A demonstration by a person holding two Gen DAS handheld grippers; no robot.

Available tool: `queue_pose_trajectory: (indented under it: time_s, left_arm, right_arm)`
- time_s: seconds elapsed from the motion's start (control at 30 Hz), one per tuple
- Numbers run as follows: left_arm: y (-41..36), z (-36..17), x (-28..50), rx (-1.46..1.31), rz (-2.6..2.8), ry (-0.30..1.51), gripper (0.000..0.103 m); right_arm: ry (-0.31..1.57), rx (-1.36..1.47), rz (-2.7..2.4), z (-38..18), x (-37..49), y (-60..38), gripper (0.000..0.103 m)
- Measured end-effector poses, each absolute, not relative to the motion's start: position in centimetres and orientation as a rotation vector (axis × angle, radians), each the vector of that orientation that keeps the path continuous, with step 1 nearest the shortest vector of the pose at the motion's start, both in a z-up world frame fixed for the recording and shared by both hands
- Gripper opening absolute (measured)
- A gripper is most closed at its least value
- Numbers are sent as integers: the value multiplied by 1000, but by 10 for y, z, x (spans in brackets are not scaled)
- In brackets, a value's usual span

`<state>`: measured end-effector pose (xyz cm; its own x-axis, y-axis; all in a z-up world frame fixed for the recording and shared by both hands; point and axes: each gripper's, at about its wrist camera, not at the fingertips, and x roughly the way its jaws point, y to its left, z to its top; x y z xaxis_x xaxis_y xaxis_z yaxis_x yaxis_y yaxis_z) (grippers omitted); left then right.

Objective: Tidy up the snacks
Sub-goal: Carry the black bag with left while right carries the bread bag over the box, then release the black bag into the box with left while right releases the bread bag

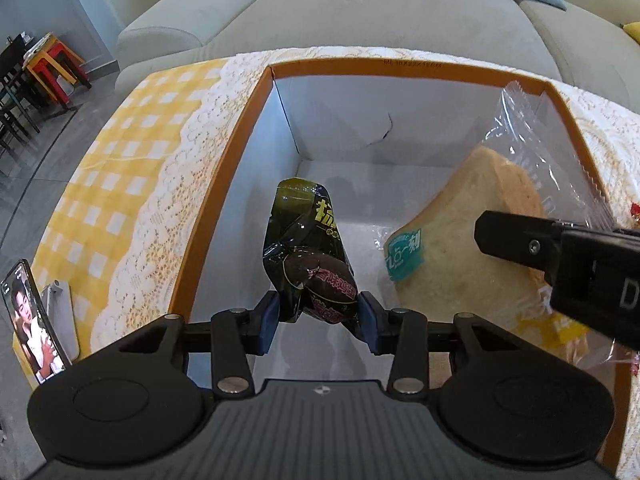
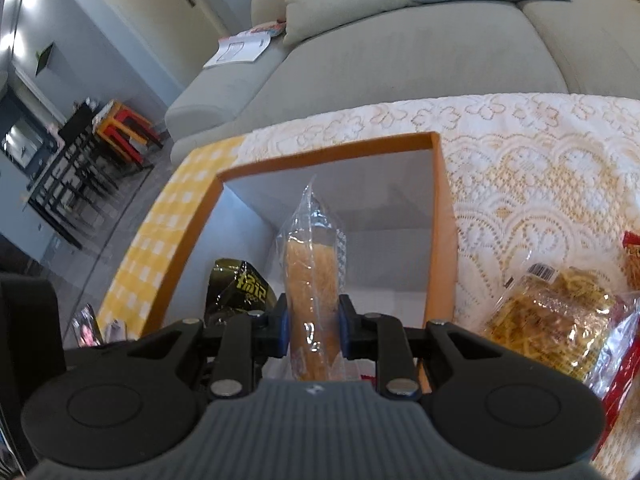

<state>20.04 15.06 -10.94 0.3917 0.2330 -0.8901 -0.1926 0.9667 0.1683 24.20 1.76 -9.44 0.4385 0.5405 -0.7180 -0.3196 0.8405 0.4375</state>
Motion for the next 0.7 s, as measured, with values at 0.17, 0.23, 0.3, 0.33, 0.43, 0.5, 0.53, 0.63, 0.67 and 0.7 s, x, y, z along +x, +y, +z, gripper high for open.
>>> queue_pose_trajectory:
  time_s: [0.17,0.23,0.3,0.33,0.43,0.5,0.53,0.63,0.67,0.7]
  left_arm:
    - [152,-116,201,39,273,1154,50]
    - [151,-116,201,40,274,1158,52]
    - [151,-118,201,47,276,1164,56]
    - [150,-118,200,49,272,1165,57]
    - [148,-117,199,47,263,1163,58]
    - [147,-114,196,48,263,1148,59]
    - [147,-113,195,48,267,1142,59]
    - [148,-107,192,29,271,1130,59]
    - [149,-106,191,22,270,1129,59]
    - [149,-104,189,13,267,1126,59]
  right_arm:
    - [978,125,540,-95,244,30,23]
    - [961,54,536,-94,243,34,28]
    - [932,-35,514,-92,244,39,30]
    - [922,-73,510,-91,244,42,30]
    - [913,-141,514,-87,246,45,30]
    - [910,-171,503,-85,247,44,31]
    - [904,-185,500,-83,247,44,32]
    - [884,-220,510,-76,247,39,34]
    - [881,-226,516,-73,246,38,34]
    - [883,-229,523,-70,246,36,34]
